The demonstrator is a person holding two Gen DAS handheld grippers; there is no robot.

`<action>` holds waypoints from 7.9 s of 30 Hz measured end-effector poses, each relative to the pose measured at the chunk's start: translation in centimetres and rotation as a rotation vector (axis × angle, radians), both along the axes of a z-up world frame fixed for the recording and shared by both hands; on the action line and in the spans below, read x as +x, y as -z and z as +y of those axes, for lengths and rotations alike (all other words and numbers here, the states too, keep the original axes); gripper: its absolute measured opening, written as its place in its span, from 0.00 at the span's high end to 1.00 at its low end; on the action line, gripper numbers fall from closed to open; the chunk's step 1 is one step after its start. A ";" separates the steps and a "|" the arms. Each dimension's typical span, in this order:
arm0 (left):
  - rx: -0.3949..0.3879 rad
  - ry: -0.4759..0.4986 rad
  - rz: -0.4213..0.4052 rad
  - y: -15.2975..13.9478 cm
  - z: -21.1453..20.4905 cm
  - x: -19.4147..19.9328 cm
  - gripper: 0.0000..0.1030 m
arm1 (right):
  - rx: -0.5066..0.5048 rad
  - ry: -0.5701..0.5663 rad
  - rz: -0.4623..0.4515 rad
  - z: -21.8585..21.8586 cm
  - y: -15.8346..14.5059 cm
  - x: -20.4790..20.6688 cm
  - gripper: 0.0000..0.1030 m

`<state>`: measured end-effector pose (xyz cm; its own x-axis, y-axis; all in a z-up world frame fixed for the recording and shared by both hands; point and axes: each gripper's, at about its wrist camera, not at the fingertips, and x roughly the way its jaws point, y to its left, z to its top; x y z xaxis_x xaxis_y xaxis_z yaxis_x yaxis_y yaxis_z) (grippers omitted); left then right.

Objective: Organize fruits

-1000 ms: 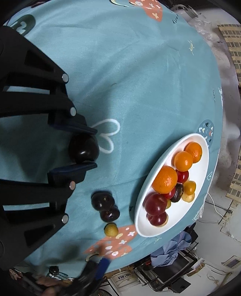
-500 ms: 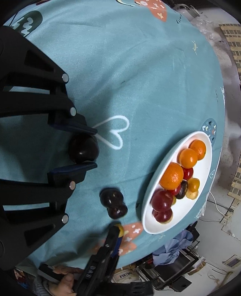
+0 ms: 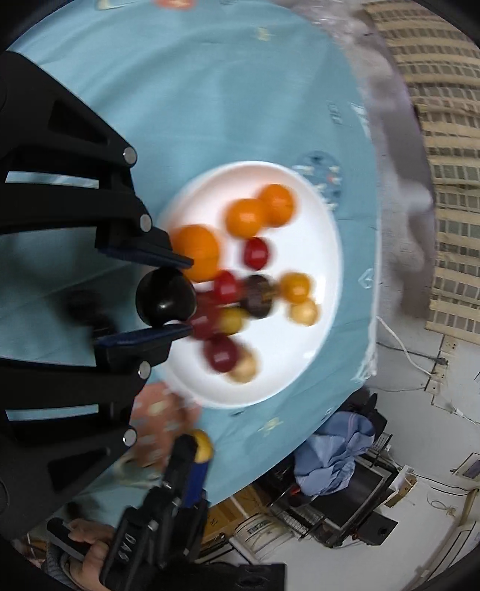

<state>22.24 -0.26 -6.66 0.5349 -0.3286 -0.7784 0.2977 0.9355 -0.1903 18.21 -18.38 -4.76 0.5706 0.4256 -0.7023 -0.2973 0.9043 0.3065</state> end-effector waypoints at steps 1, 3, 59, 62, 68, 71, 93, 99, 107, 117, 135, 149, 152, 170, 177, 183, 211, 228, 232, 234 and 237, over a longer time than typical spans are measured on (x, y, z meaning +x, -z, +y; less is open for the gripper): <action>0.004 -0.003 -0.007 -0.1 -0.2 1.3 0.70 | -0.004 0.004 -0.010 0.1 -0.1 1.0 0.74; 0.007 -0.010 -0.008 0.0 -0.5 3.2 0.70 | -0.018 0.015 -0.030 0.3 0.1 3.2 0.74; 0.182 -0.171 0.104 4.4 5.0 -8.5 0.18 | 0.074 0.007 0.198 -1.3 3.6 -13.0 0.36; 0.198 -0.166 0.106 4.6 4.4 -8.4 0.18 | 0.069 0.003 0.193 -1.2 3.4 -13.2 0.36; 0.229 -0.152 0.083 4.2 3.5 -7.4 0.18 | 0.074 0.031 0.200 -1.7 3.4 -13.4 0.36; 0.231 -0.151 0.076 4.1 3.3 -6.9 0.18 | 0.072 0.037 0.205 -1.8 3.4 -13.5 0.36; 0.187 -0.090 0.110 5.2 1.3 -5.6 0.47 | 0.067 0.038 0.256 -1.8 4.5 -12.9 0.36; 0.145 -0.070 0.130 5.5 1.3 -5.7 0.65 | 0.066 0.038 0.260 -1.8 4.5 -13.0 0.36; 0.018 -0.105 0.162 5.2 4.1 -6.8 0.74 | 0.069 0.042 0.250 -1.8 4.3 -13.0 0.36; 0.064 -0.192 0.163 4.6 8.7 -12.1 0.74 | 0.040 -0.032 0.201 0.5 3.5 -11.4 0.36; 0.081 -0.217 0.158 6.1 9.3 -15.2 0.73 | -0.228 -0.191 0.167 10.2 6.6 -2.7 0.69; 0.045 -0.072 0.174 5.3 4.3 -18.4 0.73 | -0.152 -0.260 0.161 7.0 4.2 -13.8 0.75; 0.057 0.026 0.167 5.0 1.5 -19.5 0.73 | -0.203 -0.272 0.150 6.1 4.0 -16.0 0.75; 0.081 -0.190 0.120 5.1 6.7 -14.2 0.60 | -0.157 -0.128 0.113 2.1 1.6 -18.1 0.75; 0.060 -0.163 0.144 5.9 6.7 -12.9 0.71 | -0.150 -0.097 0.114 1.2 1.2 -18.5 0.75; 0.004 -0.149 0.156 4.7 5.9 -15.5 0.71 | -0.141 -0.097 0.125 1.2 1.6 -18.6 0.75; 0.052 -0.066 -0.184 -11.7 -1.9 8.1 0.71 | -0.018 0.005 -0.185 -0.5 -13.2 5.3 0.75; 0.074 -0.109 0.039 3.3 -1.3 15.4 0.71 | -0.054 -0.016 0.093 2.3 2.4 11.4 0.75; 0.065 -0.122 0.059 4.1 -1.3 15.8 0.71 | -0.061 -0.003 0.106 2.2 3.3 11.7 0.75; 0.065 -0.126 0.062 4.4 -1.3 15.7 0.70 | -0.060 0.002 0.115 2.1 3.6 11.9 0.74; 0.070 -0.123 0.056 4.4 -1.6 15.5 0.62 | -0.058 0.012 0.125 2.0 4.0 12.0 0.74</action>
